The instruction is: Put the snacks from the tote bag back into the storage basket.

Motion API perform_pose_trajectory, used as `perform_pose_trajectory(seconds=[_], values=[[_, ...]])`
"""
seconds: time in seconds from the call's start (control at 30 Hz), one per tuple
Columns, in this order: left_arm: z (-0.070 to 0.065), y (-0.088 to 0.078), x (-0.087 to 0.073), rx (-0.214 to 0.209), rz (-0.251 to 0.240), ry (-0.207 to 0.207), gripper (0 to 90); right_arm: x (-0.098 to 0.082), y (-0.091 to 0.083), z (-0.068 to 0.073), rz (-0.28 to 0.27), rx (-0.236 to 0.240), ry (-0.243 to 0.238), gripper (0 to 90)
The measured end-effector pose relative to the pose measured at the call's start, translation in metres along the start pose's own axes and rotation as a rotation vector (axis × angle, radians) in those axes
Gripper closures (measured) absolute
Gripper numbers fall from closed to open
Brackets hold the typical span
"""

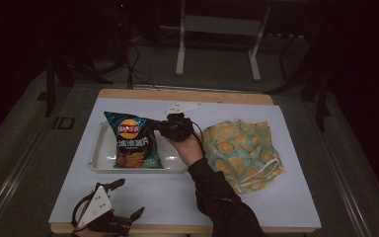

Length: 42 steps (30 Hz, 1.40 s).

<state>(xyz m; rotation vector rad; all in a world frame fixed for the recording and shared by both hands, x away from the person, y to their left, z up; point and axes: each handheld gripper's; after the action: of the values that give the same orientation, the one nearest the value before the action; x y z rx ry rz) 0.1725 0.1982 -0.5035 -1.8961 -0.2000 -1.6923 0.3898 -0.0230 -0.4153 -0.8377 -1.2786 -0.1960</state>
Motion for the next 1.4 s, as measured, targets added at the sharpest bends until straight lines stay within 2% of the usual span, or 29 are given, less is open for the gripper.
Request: perform_pose_trajectory(seconds=[0.1, 0.33, 0.57, 0.7, 0.77, 0.93, 1.1, 1.2, 1.4], values=[[0.0, 0.0, 0.0, 0.0, -0.001, -0.002, 0.1, -0.002, 0.004, -0.006, 0.022, -0.018, -0.002, 90.0], [0.001, 0.0, 0.0, -0.002, -0.002, -0.004, 0.1, -0.008, 0.022, -0.017, 0.055, -0.043, 0.028, 90.0], [0.001, 0.0, 0.0, -0.004, -0.004, -0.007, 0.1, -0.01, 0.037, -0.023, 0.095, -0.093, 0.029, 90.0], [0.002, 0.0, 0.0, -0.005, -0.005, -0.009, 0.1, -0.012, 0.042, -0.027, 0.097, -0.103, 0.048, 89.3], [0.002, 0.0, 0.0, -0.005, -0.005, -0.01, 0.1, -0.011, 0.041, -0.028, 0.096, -0.112, 0.05, 86.2], [0.002, 0.0, 0.0, -0.005, -0.003, -0.01, 0.1, -0.006, 0.036, -0.031, 0.107, -0.126, 0.05, 71.1], [0.002, 0.0, 0.0, -0.004, 0.0, -0.008, 0.1, -0.002, 0.026, -0.034, 0.109, -0.139, 0.041, 62.9], [0.003, 0.001, -0.001, -0.002, -0.001, -0.01, 0.1, 0.0, 0.018, -0.037, 0.11, -0.128, 0.049, 56.8], [0.002, 0.001, 0.0, -0.002, 0.004, -0.009, 0.1, 0.006, 0.0, -0.036, 0.108, -0.108, 0.025, 37.8]])
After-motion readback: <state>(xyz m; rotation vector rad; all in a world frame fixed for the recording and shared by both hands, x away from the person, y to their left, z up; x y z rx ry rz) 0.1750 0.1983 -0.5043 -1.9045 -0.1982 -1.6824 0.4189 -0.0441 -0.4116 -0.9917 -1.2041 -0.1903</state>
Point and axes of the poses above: each handheld gripper's, and its own axes: y roughly forward along the jaws, x roughly out of its top, z roughly to its left, and after that the axes turned 13 degrees about -x, right-handed
